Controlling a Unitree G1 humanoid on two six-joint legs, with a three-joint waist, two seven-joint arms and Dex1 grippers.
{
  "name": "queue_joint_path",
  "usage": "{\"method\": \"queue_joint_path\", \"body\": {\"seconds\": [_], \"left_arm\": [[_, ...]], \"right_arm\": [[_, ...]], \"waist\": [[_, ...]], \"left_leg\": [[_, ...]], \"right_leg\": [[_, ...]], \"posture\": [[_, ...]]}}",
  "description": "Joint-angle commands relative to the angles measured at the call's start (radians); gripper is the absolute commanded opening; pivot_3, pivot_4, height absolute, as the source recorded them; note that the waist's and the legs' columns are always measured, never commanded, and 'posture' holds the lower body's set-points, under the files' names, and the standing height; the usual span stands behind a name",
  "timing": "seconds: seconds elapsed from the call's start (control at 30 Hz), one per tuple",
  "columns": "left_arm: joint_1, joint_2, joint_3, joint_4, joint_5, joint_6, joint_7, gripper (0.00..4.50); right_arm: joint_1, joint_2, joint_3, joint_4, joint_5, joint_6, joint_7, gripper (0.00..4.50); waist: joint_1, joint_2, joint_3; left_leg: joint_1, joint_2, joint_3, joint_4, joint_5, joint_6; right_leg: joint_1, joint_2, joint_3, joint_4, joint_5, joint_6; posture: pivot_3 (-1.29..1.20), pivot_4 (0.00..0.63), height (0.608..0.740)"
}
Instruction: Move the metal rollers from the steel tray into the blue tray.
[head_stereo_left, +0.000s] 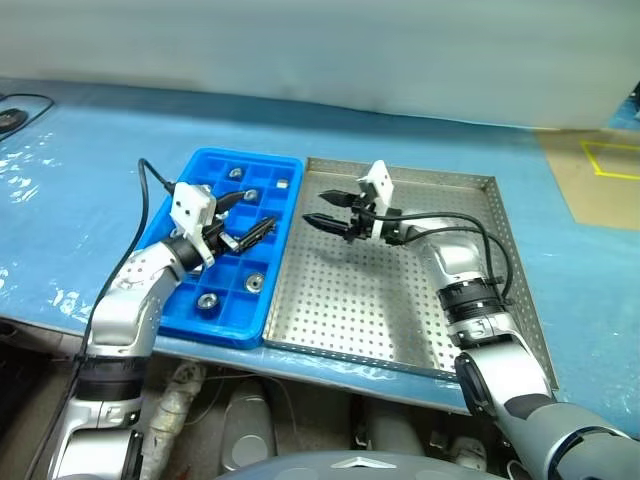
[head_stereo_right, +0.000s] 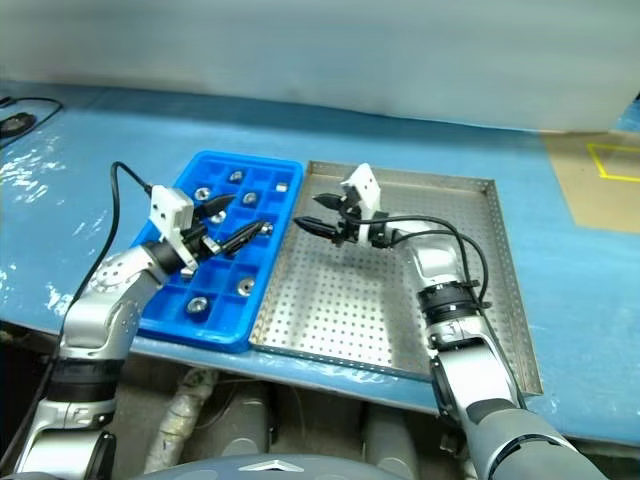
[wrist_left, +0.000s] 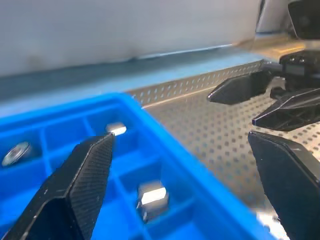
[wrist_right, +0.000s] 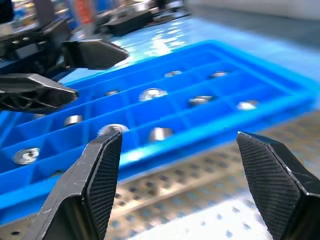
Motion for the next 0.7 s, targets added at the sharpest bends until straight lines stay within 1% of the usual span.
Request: {"method": "queue_joint_path", "body": {"seconds": [0.03, 0.13, 0.23, 0.37, 0.5, 0.6, 0.7], "left_arm": [[-0.055, -0.016, -0.022, 0.053, 0.008, -0.058, -0.040, 4.50], [-0.079, -0.029, -0.033, 0.088, 0.008, -0.072, -0.062, 4.50], [-0.104, -0.041, -0.046, 0.132, 0.032, -0.105, -0.061, 4.50], [-0.123, -0.050, -0.062, 0.155, 0.058, -0.133, -0.065, 4.50], [-0.113, -0.052, -0.064, 0.151, 0.068, -0.141, -0.057, 4.50], [-0.110, -0.053, -0.068, 0.148, 0.073, -0.141, -0.058, 4.50], [-0.100, -0.054, -0.072, 0.123, 0.071, -0.130, -0.054, 4.50]], "right_arm": [[0.043, -0.029, -0.071, -0.126, 0.055, 0.045, -0.050, 4.41], [0.092, -0.053, -0.087, -0.189, 0.057, 0.067, -0.084, 4.46], [0.107, -0.054, -0.115, -0.189, 0.038, 0.039, -0.159, 4.46], [0.105, -0.055, -0.109, -0.173, 0.029, 0.005, -0.187, 4.46], [0.079, -0.047, -0.071, -0.127, -0.014, -0.062, -0.194, 4.46], [0.053, -0.032, -0.079, -0.094, -0.012, -0.091, -0.205, 4.46], [0.045, -0.030, -0.035, -0.057, -0.062, -0.136, -0.200, 4.46]], "waist": [[-0.014, 0.000, 0.000], [-0.034, 0.000, 0.000], [-0.051, 0.000, 0.000], [-0.053, 0.000, 0.000], [-0.050, 0.000, 0.000], [-0.050, 0.000, 0.000], [-0.049, 0.000, 0.000]], "left_leg": [[0.000, 0.000, 0.000, 0.000, 0.000, 0.000], [0.001, 0.000, 0.000, 0.000, 0.000, 0.001], [0.001, 0.000, 0.001, 0.000, 0.000, 0.001], [0.002, 0.000, 0.001, 0.001, -0.001, 0.002], [0.002, 0.000, 0.002, 0.001, -0.002, 0.003], [0.002, 0.000, 0.002, 0.001, -0.002, 0.003], [0.001, 0.000, 0.002, 0.002, -0.002, 0.004]], "right_leg": [[0.000, 0.000, 0.000, 0.000, 0.000, 0.000], [0.000, 0.000, 0.000, 0.000, 0.000, 0.000], [0.000, 0.001, 0.000, 0.000, 0.000, 0.000], [0.000, 0.000, 0.000, 0.001, 0.000, 0.000], [0.000, 0.000, 0.000, 0.001, 0.000, 0.000], [0.000, 0.000, 0.000, 0.001, 0.000, 0.000], [0.000, 0.000, 0.000, 0.001, 0.000, 0.000]], "posture": [[-0.15, 0.150, 0.740], [-0.17, 0.150, 0.740], [-0.19, 0.150, 0.740], [-0.18, 0.150, 0.740], [-0.17, 0.150, 0.740], [-0.15, 0.150, 0.740], [-0.15, 0.150, 0.740]]}}
